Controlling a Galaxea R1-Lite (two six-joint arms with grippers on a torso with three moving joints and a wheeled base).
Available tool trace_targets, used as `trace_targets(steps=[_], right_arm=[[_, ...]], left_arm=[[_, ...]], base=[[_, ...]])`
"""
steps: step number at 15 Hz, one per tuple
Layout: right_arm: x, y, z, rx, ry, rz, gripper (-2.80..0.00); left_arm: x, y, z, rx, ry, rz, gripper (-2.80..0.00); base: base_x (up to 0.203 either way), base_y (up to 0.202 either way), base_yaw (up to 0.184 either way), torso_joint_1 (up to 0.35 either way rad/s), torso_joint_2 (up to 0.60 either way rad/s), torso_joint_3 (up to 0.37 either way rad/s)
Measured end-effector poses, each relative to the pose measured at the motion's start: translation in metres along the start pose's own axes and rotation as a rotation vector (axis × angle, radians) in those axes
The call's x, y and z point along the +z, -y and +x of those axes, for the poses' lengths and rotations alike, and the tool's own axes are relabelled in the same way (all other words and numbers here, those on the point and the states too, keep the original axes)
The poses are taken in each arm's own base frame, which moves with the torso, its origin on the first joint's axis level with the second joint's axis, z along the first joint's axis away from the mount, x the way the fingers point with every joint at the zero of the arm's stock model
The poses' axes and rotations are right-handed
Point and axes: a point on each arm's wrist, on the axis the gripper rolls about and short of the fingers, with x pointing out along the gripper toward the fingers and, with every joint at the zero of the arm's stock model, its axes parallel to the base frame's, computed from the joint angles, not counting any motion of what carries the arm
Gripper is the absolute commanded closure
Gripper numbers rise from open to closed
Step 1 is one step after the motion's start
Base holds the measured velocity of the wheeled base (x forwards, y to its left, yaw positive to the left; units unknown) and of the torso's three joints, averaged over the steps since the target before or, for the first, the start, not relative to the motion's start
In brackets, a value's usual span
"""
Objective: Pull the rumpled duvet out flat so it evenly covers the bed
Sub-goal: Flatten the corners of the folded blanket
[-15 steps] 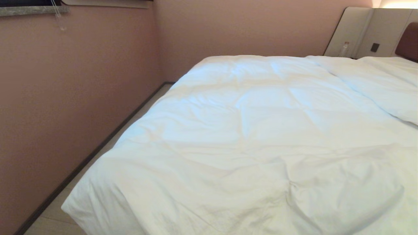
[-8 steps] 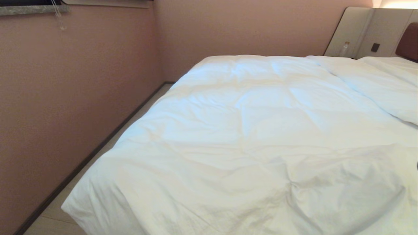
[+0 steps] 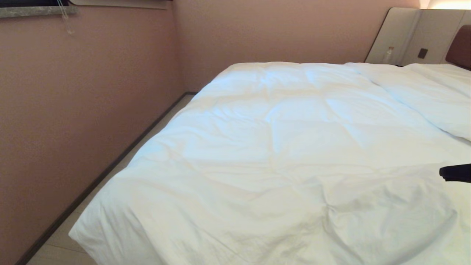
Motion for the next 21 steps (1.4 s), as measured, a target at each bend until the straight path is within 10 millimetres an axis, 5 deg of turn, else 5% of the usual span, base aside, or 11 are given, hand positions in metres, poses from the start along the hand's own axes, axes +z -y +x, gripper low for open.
trace_targets(steps=[6, 12, 21], right_arm=[[-0.01, 0.005, 0.0, -0.013, -0.063, 0.162, 0.0], [-0.043, 0.036, 0.019, -0.211, -0.171, 0.427, 0.0], [-0.065, 0.042, 0.006, -0.183, -0.169, 0.503, 0.0]], left_arm=[[0.0, 0.0, 0.0, 0.0, 0.0, 0.0, 0.0], [0.0, 0.0, 0.0, 0.0, 0.0, 0.0, 0.0], [0.0, 0.0, 0.0, -0.001, -0.002, 0.004, 0.0]], base=[[0.0, 0.0, 0.0, 0.0, 0.0, 0.0], [0.0, 0.0, 0.0, 0.0, 0.0, 0.0], [0.0, 0.0, 0.0, 0.0, 0.0, 0.0]])
